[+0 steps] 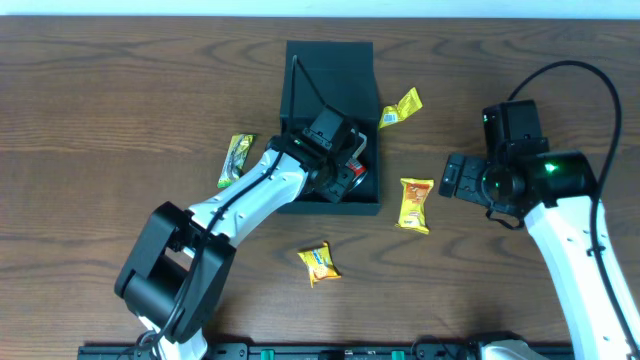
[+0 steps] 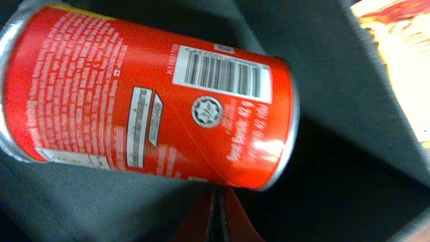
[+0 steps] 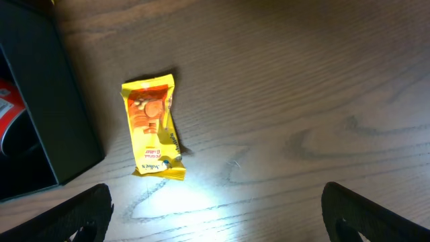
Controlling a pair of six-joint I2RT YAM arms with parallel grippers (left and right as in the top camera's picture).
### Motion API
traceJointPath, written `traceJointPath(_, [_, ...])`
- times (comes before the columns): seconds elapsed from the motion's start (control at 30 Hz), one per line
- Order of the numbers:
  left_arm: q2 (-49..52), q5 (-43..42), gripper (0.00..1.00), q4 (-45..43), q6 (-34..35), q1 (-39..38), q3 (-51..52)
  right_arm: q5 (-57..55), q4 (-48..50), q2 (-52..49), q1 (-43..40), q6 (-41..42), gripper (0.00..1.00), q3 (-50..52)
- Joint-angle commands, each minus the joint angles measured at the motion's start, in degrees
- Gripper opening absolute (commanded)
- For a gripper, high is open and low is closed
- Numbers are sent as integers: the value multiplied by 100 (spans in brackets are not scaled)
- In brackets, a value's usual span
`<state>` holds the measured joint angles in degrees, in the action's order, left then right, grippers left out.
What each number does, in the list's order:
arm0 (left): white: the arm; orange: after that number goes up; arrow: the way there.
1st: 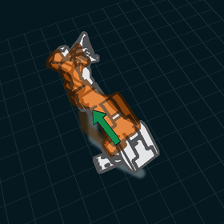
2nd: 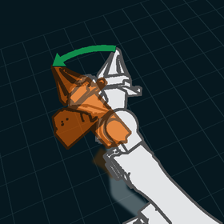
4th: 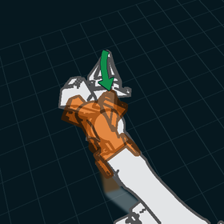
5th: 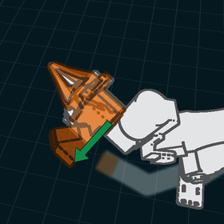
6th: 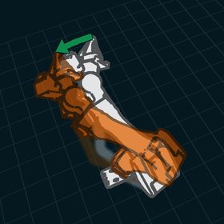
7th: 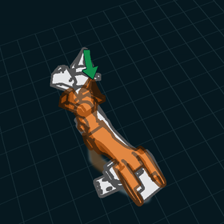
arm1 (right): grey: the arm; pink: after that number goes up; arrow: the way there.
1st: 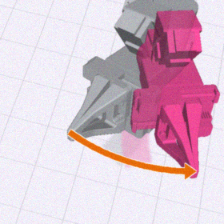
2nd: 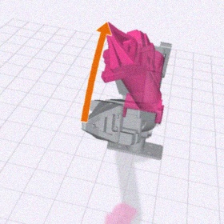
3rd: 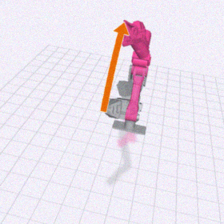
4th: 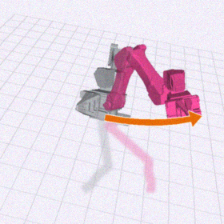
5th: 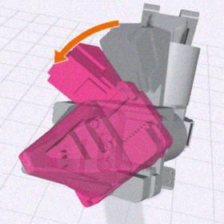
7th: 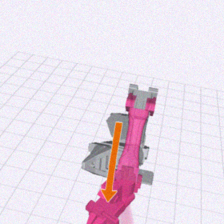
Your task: Pack container
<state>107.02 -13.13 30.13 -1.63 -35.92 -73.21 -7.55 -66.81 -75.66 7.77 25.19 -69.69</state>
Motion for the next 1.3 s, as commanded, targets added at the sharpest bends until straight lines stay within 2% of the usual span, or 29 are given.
traceJointPath(0.0, [50,79,6,-74,216,-13,37,-107,-4,-2,94,4,99,-85])
traceJointPath(0.2, [52,74,6,-179,573,-22,37,-186,46,0,94,4,99,-85])
traceJointPath(0.43, [55,98,6,-555,1327,-48,37,-282,127,-2,94,2,99,-85])
traceJointPath(0.8, [59,26,6,-31,1274,-367,37,-299,127,-2,94,-109,99,-85])
traceJointPath(1.07, [232,1086,6,-839,1285,-885,37,-317,118,0,94,-168,99,-83])
traceJointPath(1.27, [247,1488,6,-1084,1307,-940,33,-321,103,0,94,-168,99,-76])
